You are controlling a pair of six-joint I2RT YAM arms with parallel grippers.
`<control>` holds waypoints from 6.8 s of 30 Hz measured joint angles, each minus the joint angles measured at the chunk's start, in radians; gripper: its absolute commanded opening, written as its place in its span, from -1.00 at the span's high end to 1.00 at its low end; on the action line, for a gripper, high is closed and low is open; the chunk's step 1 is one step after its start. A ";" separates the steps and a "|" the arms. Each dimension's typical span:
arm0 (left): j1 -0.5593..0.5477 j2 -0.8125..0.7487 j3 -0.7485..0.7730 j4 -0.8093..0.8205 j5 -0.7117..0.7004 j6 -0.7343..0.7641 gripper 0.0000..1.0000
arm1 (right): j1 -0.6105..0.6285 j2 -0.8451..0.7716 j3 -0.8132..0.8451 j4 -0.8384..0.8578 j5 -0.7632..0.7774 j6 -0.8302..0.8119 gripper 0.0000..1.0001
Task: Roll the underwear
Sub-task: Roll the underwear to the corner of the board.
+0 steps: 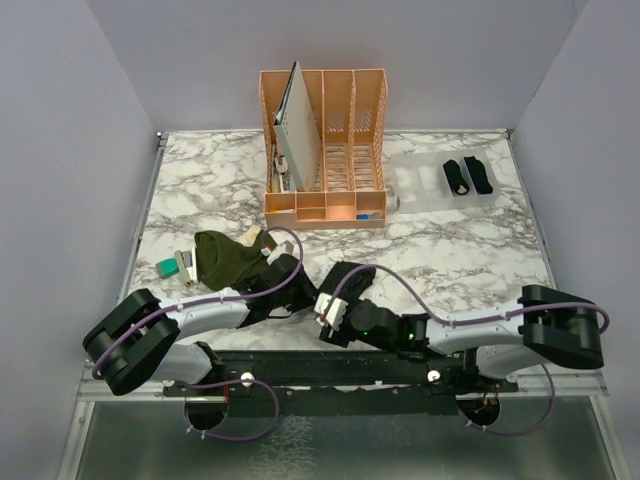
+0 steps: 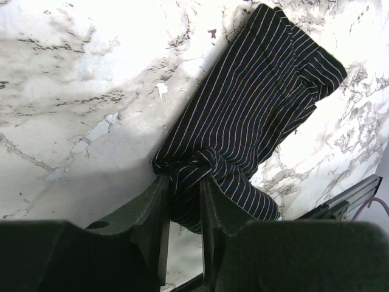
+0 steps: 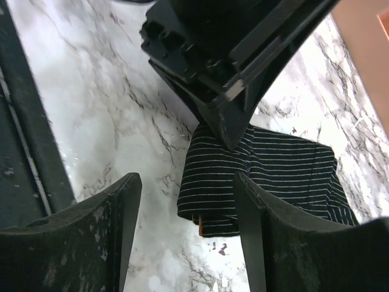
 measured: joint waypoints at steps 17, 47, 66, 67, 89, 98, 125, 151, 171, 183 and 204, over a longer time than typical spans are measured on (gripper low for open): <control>-0.002 -0.007 0.010 -0.034 0.003 -0.003 0.45 | 0.079 0.214 0.050 0.000 0.277 -0.138 -0.01; -0.005 -0.236 -0.142 0.006 0.008 -0.063 -0.72 | -0.195 0.302 -0.279 0.760 -0.264 0.454 0.94; -0.006 -0.096 -0.151 0.134 0.063 -0.113 0.86 | -0.291 0.457 -0.317 1.014 -0.492 0.628 0.14; -0.006 -0.096 -0.151 0.123 0.063 -0.113 0.96 | -0.291 0.455 -0.317 1.016 -0.497 0.631 0.07; -0.006 -0.095 -0.084 -0.023 0.062 -0.083 1.00 | -0.296 -0.012 -0.107 0.251 -0.422 0.732 0.03; -0.006 -0.109 -0.084 -0.050 0.057 -0.067 1.00 | -0.296 -0.021 -0.020 0.110 -0.419 0.719 -0.04; -0.007 -0.103 0.010 -0.218 -0.016 -0.006 1.00 | -0.154 -0.083 0.006 -0.009 -0.011 0.560 -1.00; -0.008 0.029 0.149 -0.306 -0.046 0.061 1.00 | 0.056 -0.024 -0.167 0.256 0.149 0.259 -0.85; -0.008 0.030 0.142 -0.299 -0.040 0.023 1.00 | 0.170 0.365 -0.002 0.418 0.343 -0.060 -0.30; -0.008 0.029 0.142 -0.299 -0.040 0.008 0.58 | 0.174 0.452 -0.015 0.523 0.439 -0.007 0.59; -0.012 -0.093 0.139 -0.406 -0.131 -0.026 -0.69 | 0.107 0.383 -0.138 0.666 0.203 0.288 0.63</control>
